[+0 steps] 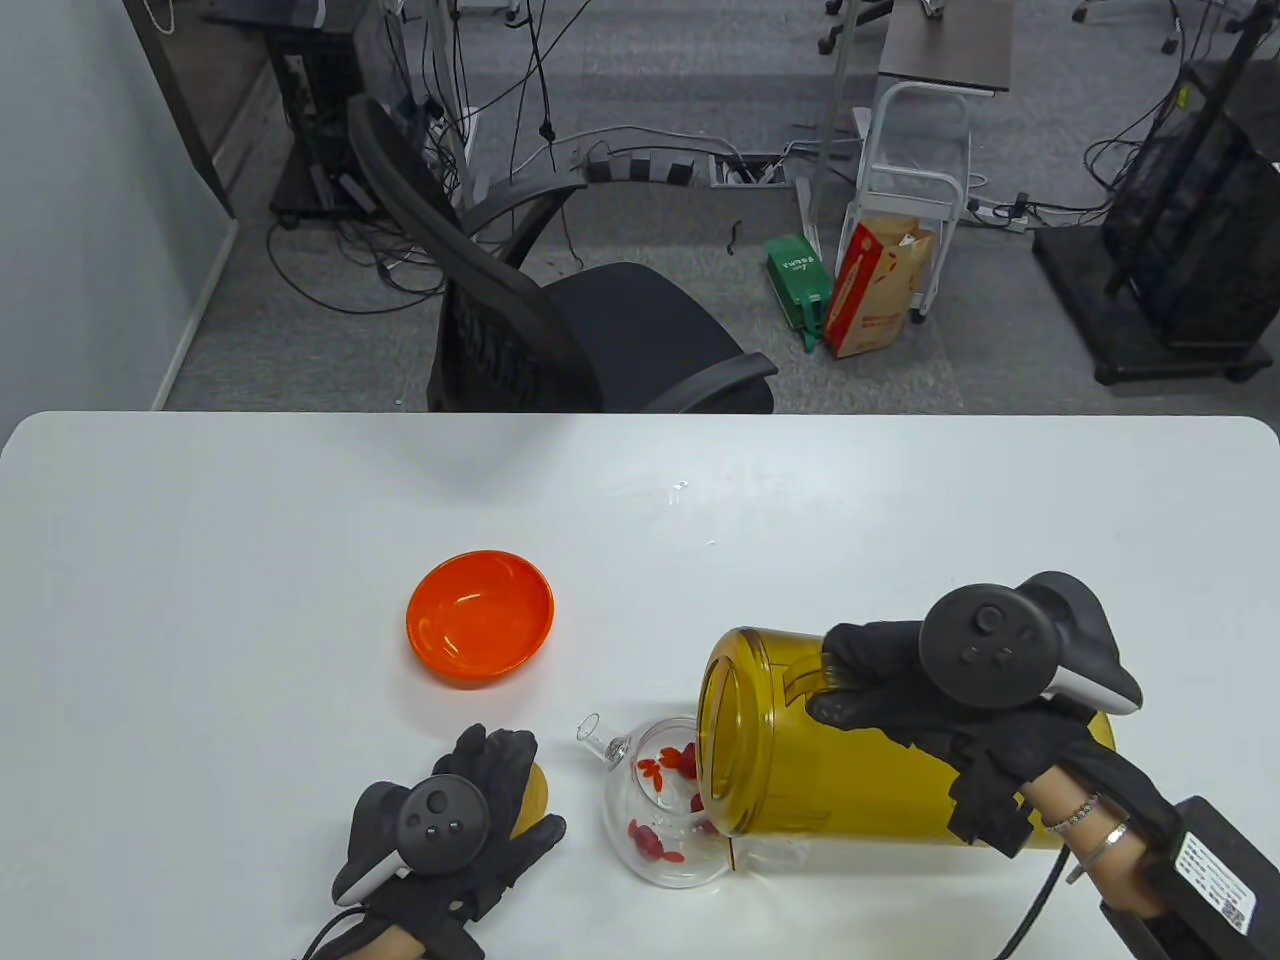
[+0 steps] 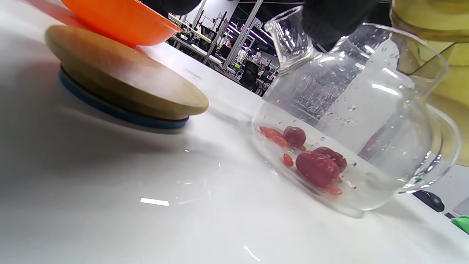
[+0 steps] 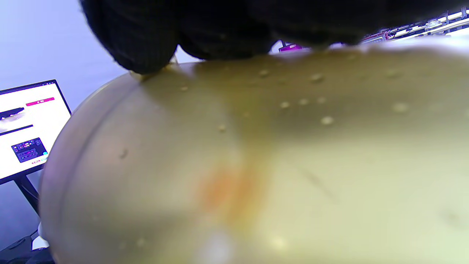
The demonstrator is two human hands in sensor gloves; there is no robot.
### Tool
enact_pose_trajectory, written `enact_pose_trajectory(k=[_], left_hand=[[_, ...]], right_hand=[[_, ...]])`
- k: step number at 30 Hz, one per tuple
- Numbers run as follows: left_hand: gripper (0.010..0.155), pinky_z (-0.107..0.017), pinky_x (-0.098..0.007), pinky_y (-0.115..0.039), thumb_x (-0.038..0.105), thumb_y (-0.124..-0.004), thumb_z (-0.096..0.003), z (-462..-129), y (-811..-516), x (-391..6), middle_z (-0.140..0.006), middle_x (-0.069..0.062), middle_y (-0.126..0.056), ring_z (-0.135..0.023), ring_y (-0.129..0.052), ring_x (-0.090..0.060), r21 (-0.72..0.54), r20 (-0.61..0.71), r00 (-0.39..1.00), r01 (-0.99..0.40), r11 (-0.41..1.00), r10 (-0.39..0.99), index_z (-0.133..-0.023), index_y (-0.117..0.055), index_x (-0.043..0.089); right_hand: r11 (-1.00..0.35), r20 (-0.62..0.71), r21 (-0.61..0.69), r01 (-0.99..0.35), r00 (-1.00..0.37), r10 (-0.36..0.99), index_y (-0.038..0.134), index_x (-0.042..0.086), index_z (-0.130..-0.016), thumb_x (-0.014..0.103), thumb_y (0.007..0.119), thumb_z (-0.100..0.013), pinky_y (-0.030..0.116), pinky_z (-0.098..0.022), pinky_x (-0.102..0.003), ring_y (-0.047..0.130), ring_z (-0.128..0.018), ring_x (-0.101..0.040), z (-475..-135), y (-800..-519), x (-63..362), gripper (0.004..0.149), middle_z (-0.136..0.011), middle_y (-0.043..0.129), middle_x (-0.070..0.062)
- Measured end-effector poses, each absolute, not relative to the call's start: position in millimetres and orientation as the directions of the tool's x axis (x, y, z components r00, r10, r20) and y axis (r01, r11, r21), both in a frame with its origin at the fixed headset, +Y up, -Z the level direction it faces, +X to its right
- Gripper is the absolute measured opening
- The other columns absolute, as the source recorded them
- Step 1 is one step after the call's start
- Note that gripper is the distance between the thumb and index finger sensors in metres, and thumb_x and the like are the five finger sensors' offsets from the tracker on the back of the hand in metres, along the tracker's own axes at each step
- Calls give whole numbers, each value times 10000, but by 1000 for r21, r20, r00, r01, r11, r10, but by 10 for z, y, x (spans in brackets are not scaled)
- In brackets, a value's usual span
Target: Make wolfberry and red date tea
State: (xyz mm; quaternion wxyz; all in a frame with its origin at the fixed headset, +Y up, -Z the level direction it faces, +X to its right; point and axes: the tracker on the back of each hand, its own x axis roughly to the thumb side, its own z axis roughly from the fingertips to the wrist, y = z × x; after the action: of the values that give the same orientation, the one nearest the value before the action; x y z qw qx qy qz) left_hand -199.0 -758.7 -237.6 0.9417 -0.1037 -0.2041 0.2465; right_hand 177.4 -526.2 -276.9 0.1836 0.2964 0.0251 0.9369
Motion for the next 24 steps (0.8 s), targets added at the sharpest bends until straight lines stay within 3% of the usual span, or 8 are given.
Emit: enact_pose_trajectory(k=[24], left_hand=[[808,-691,-678,-285,524,-667,-594,-2376,-7586,-1989,-1157,-327,-382,-1043,-248,-566,-294,333,796,-421,858,504,-1108,-282,35]], right_hand=[[-946,551,161,-282,-769,323,860,159,-705,506,837,-461,833,-199,-405,907,-182,-157,-2798,-5216,1644,424,-392,933,-29]])
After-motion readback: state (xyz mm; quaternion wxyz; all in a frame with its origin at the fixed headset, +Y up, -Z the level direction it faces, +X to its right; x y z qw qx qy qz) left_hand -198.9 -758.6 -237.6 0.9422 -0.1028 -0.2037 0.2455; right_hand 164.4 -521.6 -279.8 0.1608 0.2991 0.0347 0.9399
